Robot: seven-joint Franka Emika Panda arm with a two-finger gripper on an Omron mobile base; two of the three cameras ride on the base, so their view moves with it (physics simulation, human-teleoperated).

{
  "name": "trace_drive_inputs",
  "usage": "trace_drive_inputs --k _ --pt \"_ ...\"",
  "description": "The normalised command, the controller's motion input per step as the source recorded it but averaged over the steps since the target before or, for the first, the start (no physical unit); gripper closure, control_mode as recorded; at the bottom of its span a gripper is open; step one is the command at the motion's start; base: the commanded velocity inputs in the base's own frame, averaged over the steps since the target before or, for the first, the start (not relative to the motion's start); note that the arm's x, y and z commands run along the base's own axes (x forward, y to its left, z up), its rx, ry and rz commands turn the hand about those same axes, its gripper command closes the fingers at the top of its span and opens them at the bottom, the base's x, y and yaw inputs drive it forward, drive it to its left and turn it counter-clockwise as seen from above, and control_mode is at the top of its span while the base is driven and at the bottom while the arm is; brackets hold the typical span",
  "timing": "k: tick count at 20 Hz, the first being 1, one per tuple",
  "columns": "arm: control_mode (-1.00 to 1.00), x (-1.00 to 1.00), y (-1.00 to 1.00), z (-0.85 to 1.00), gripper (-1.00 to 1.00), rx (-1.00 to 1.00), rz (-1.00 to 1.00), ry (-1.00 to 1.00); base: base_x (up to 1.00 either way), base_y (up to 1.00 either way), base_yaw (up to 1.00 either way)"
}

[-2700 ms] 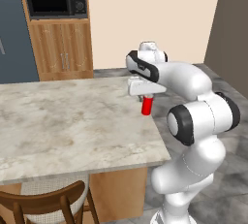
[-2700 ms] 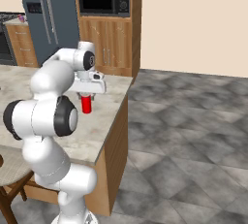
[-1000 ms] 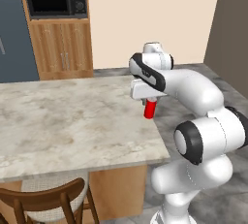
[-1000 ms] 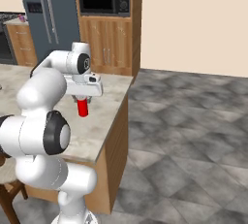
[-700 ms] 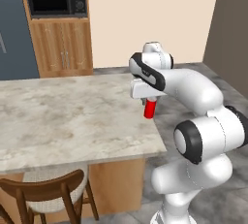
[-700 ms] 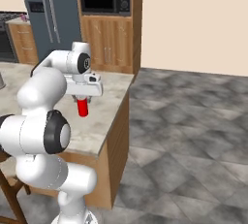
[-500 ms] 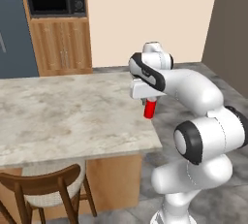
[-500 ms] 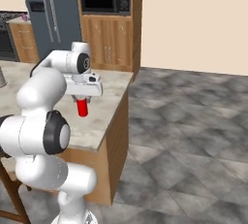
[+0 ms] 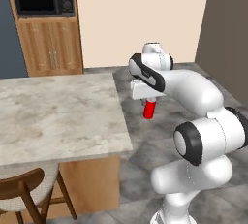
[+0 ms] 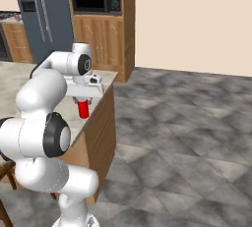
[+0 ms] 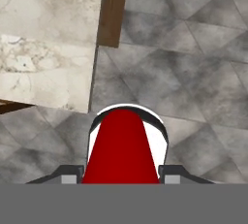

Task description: Four empty soda cans are scattered around the kitchen. Gather all the cans and cluster them next to the stove for recycling.

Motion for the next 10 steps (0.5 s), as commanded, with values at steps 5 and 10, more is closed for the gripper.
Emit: trace_drive_inputs --k 5,10 --pt "1.00 0.00 0.00 0.00 1.00 0.00 0.00 0.00 0.02 -0.68 0.00" --pt "1.00 0.00 0.00 0.00 1.00 0.00 0.00 0.00 0.22 -0.58 -0.01"
